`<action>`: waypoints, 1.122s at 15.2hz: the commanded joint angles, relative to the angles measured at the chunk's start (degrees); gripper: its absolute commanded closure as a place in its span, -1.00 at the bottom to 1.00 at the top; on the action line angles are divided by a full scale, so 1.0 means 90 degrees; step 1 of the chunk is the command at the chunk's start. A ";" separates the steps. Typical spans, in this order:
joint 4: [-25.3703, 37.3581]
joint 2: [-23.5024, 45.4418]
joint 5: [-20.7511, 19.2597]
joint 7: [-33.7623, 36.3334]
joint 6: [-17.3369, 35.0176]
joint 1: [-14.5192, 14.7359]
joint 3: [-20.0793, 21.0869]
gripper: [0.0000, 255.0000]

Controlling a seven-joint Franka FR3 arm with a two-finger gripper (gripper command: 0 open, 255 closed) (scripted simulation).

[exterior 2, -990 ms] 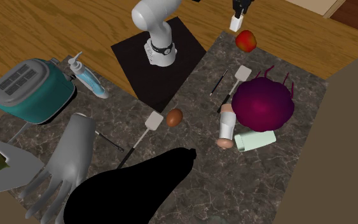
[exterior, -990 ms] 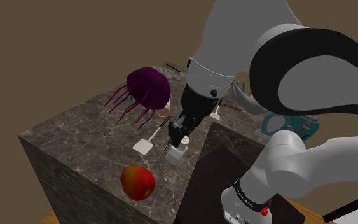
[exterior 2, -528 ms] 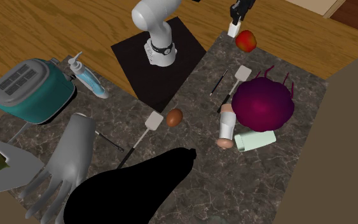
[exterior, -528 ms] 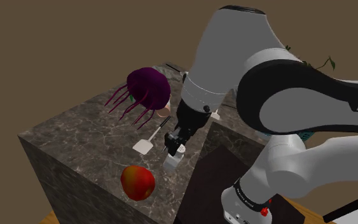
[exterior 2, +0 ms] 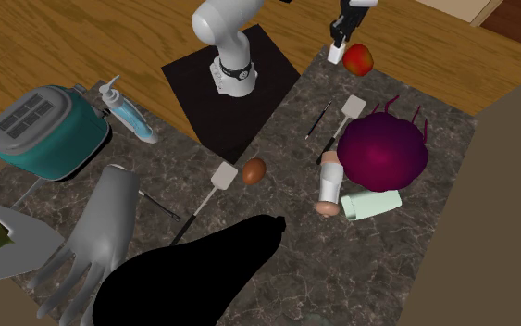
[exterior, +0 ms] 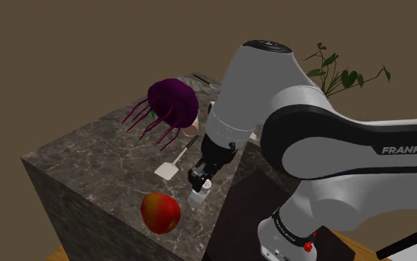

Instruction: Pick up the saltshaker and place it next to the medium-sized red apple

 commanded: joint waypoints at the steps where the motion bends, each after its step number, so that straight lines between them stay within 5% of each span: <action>1: -0.0128 0.0083 0.0048 -0.0005 0.0216 0.0002 0.0073 1.00; 8: -0.0568 0.0444 0.0234 -0.0012 0.1013 0.0012 0.0357 1.00; 16: -0.0567 0.0443 0.0233 -0.0012 0.1012 0.0012 0.0357 1.00; 17: -0.0567 0.0443 0.0233 -0.0012 0.1012 0.0012 0.0357 -1.00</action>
